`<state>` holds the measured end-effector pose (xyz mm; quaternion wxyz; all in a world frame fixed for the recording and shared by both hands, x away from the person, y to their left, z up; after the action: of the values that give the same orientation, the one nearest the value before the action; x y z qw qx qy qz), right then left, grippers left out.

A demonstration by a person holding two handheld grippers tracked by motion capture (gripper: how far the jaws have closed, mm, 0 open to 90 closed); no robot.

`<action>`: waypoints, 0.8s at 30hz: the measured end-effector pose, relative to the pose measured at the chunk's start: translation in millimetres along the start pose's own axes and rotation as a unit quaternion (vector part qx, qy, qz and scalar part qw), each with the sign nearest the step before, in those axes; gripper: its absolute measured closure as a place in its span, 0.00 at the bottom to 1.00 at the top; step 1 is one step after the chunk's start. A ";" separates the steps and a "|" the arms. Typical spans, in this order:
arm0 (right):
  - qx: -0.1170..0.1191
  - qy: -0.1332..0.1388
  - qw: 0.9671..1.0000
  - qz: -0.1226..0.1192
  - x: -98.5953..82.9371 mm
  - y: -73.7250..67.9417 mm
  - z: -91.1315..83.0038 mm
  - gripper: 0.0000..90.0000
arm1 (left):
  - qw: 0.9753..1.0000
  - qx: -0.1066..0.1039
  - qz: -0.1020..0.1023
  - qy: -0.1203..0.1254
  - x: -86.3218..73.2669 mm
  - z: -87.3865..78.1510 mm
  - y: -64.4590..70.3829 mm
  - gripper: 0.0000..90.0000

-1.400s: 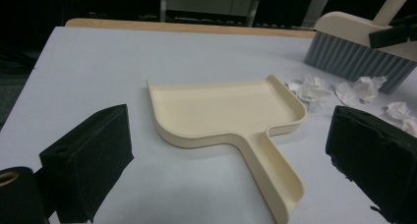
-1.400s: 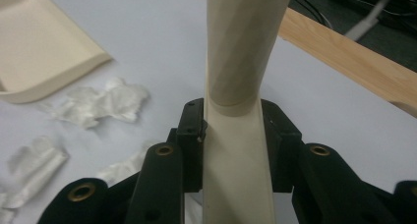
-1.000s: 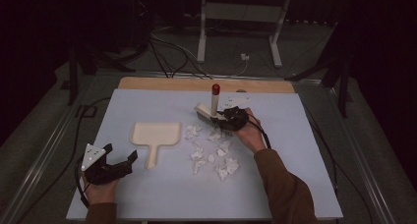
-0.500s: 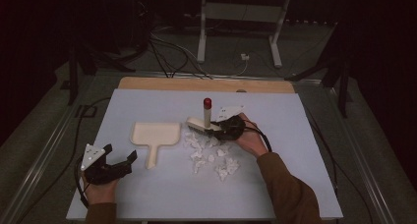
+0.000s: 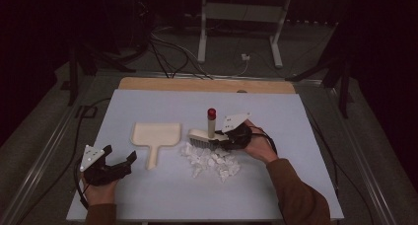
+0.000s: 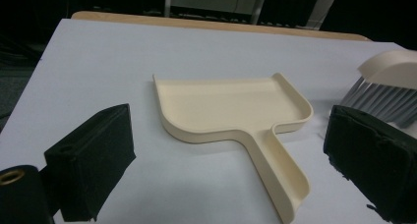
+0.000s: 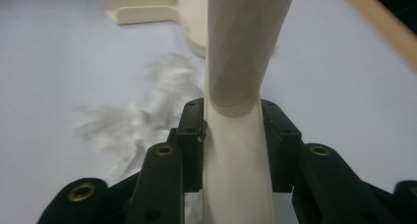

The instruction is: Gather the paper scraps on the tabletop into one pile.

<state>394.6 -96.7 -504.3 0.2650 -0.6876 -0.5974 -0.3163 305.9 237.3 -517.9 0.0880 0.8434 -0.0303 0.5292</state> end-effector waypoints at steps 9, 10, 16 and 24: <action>-0.083 0.042 0.995 0.038 8.2 22.6 -27.3 0.75 | 1.000 0.000 -0.001 -0.001 -0.4 0.0 -0.6 0.07; -0.081 0.047 0.995 0.041 8.3 23.2 -31.3 0.75 | 1.000 -0.001 -0.002 -0.001 -0.4 0.0 -0.8 0.07; -0.084 0.062 0.994 0.039 10.1 18.5 -52.9 0.75 | 1.000 -0.001 -0.002 -0.002 -0.7 0.7 0.3 0.07; -0.045 0.098 0.993 0.037 20.7 -0.5 -65.6 0.75 | 1.000 -0.001 -0.003 -0.004 -1.3 1.0 0.7 0.07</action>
<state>388.1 -131.8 -445.5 0.3032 -0.6862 -0.5275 -0.3986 306.1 236.3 -519.3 0.0903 0.8455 -0.0282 0.5256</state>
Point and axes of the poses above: each handheld gripper's, and its own axes: z roughly forward along the jaws, x roughly out of its top, y roughly to its right, the point moved 7 cm from there along z, roughly forward along the jaws, and after that the axes turned 9 degrees about x, right-handed, at the moved point
